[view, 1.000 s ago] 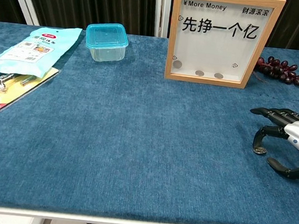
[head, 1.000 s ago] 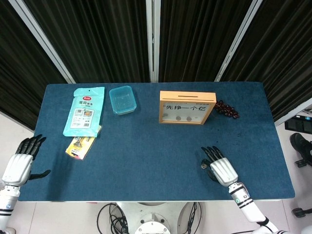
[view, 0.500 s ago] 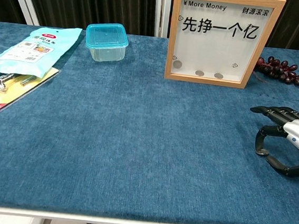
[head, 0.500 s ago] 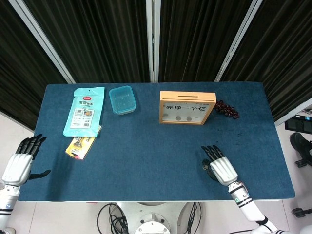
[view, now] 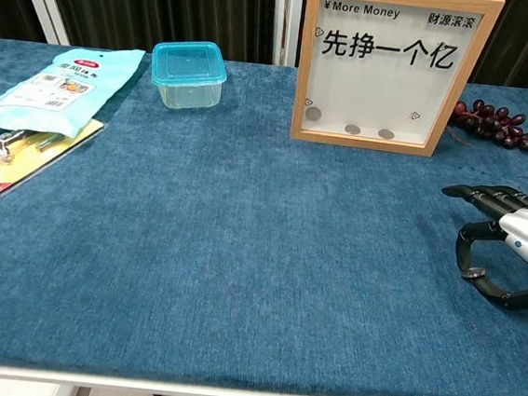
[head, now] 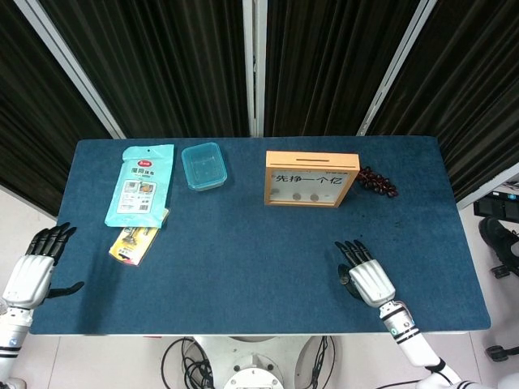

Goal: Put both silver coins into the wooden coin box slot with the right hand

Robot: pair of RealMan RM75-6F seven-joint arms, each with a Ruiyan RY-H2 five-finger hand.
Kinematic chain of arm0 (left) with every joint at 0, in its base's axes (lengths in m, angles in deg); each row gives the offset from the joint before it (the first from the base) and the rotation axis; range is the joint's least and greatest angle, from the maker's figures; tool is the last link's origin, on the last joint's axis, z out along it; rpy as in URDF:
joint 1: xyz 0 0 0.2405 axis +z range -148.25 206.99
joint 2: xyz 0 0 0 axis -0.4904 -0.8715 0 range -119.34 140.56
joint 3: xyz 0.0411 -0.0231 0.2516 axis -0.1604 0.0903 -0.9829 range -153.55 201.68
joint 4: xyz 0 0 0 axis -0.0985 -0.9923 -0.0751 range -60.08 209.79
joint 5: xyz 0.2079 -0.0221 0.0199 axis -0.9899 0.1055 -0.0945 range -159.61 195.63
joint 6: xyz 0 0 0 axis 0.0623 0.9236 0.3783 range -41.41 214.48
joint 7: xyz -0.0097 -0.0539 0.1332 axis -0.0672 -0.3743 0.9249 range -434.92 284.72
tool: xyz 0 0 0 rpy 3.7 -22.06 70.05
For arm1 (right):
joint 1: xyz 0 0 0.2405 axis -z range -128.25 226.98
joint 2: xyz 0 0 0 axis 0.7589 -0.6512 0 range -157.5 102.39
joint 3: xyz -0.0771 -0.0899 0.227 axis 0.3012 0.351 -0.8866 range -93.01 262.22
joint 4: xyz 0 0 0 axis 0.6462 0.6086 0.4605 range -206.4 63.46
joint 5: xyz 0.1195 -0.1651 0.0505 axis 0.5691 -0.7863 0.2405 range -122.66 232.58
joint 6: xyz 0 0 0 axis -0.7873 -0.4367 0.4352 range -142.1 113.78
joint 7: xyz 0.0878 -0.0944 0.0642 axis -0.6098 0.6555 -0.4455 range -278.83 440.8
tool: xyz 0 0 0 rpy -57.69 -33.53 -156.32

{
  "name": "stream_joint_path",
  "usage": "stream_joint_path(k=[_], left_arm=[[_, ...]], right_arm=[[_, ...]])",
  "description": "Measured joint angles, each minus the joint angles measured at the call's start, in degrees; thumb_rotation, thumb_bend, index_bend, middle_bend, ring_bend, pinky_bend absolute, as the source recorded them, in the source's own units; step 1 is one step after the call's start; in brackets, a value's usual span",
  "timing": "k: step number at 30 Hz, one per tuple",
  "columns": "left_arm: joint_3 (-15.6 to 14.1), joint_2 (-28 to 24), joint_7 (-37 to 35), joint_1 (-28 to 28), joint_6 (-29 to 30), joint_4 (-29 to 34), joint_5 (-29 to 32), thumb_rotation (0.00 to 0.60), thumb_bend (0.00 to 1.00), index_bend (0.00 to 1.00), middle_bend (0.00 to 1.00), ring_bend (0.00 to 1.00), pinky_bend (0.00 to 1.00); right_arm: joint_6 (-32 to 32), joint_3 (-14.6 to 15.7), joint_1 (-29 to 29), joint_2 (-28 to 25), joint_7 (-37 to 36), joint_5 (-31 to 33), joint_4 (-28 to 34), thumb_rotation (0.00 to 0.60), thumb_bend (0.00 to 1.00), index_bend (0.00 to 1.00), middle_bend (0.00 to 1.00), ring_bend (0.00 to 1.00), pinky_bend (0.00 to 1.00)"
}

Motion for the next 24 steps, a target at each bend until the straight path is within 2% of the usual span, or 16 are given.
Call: stream_joint_path(k=[4,13,18,24], left_arm=[[-0.05,-0.01,0.01,0.07,0.04,0.03,0.02,0.6,0.05,0.0,0.0,0.0,0.0],[-0.1,-0.04,0.28,0.13,0.45,0.33,-0.26,0.6,0.05,0.0,0.0,0.0,0.0],[-0.09,-0.09,0.33,0.1,0.54,0.48,-0.35,0.6,0.05,0.0,0.0,0.0,0.0],[-0.16,-0.06,0.46,0.09,0.42,0.53,-0.32,0.6,0.05,0.0,0.0,0.0,0.0]], right_arm=[[0.08,0.12,-0.03,-0.13,-0.22,-0.16,0.06,0.6,0.31,0.41,0.05,0.0,0.0],[1.1,0.42,0.07,-0.7,-1.08,-0.86,0.29,0.6,0.31,0.36,0.05,0.0,0.0],[1.7,0.51,0.09,-0.84,-1.66,-1.28,0.27,0.6,0.31,0.37,0.05,0.0,0.0],[2.16,0.54,0.03,-0.59,-2.4,-1.64,-0.26,0.6,0.33,0.44,0.06,0.0,0.0]])
